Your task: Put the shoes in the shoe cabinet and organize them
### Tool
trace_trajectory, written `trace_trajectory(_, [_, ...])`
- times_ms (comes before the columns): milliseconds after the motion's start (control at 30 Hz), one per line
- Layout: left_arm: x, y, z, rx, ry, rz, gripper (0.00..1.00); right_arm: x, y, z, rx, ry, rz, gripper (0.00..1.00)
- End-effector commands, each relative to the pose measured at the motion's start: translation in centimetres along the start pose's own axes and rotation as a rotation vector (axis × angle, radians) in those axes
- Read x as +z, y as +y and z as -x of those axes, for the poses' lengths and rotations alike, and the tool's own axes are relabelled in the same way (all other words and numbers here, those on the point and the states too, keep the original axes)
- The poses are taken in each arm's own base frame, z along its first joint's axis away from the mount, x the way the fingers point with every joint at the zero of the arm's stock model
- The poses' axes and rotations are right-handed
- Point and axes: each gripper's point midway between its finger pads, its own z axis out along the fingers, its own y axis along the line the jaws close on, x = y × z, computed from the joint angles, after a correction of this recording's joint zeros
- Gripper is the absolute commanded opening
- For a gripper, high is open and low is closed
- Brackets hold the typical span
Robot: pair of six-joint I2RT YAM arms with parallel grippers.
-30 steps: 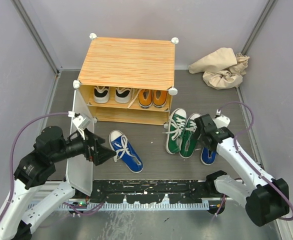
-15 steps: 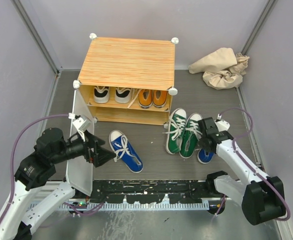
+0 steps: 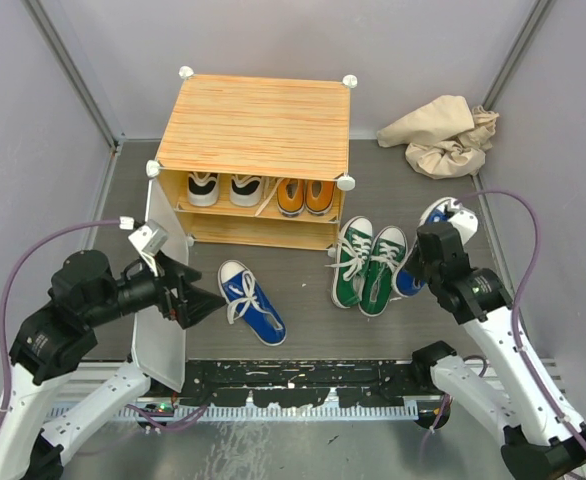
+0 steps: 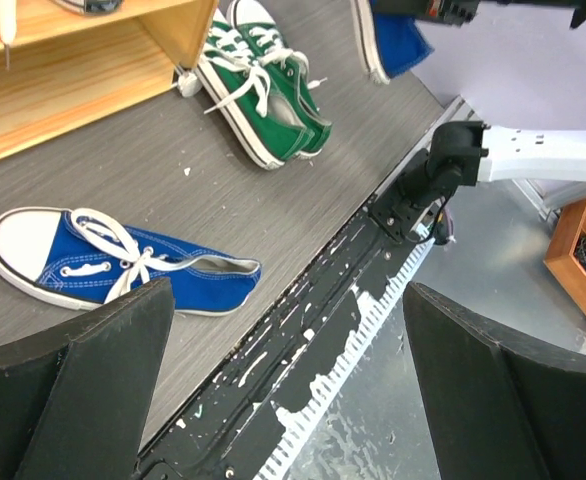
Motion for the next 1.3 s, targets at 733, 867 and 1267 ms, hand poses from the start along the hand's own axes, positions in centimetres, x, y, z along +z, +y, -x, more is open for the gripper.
trace_trajectory(733, [-0.9, -0.8, 3.7, -0.030, -0.082, 0.036, 0.98, -9.7, 17.3, -18.8, -0.634, 0.175, 0.479, 0.01])
trace_trajectory(867, [-0.7, -0.7, 3.4, -0.033, -0.077, 0.033, 0.98, -8.2, 18.6, -17.5, -0.732, 0.025, 0.436, 0.01])
trace_trajectory(1267, [-0.5, -0.3, 2.5, -0.036, -0.063, 0.043, 0.98, -4.4, 24.5, -18.5, -0.958, -0.142, 0.417, 0.01])
